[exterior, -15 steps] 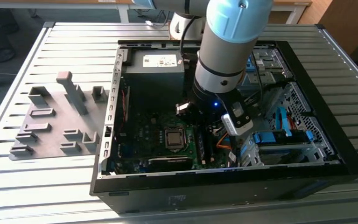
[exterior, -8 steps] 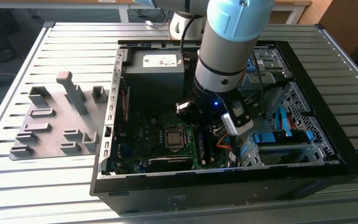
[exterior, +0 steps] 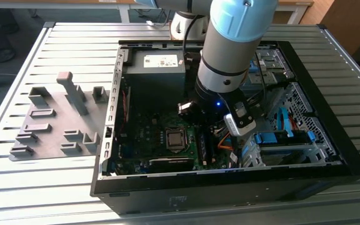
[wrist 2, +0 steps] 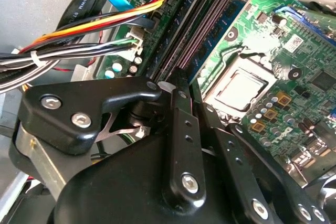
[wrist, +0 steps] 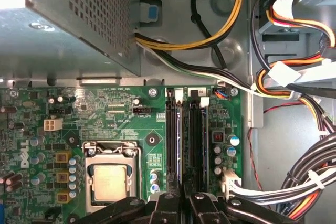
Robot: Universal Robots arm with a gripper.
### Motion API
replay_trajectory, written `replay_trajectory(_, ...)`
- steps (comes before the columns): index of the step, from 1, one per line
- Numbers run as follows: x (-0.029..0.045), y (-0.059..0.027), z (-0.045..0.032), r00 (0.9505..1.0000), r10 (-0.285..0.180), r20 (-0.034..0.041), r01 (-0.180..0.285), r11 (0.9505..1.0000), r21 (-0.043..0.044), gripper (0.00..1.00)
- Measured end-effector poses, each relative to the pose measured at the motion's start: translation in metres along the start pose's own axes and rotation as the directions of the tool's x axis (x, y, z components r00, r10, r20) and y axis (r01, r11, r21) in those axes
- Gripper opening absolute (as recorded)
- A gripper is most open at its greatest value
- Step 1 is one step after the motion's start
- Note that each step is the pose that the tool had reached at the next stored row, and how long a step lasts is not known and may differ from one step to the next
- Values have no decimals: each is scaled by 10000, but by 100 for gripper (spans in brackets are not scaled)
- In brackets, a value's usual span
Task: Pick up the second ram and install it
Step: 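Insert the second ram into the second slot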
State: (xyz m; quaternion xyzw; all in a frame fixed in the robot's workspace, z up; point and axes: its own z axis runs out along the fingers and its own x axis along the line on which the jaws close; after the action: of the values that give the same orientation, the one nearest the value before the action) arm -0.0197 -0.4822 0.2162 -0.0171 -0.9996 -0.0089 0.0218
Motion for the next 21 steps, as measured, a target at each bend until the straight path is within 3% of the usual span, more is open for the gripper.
replay_trajectory(21, -7, 0, 42, 10000, 40, 0, -40, 10000, -12, 14)
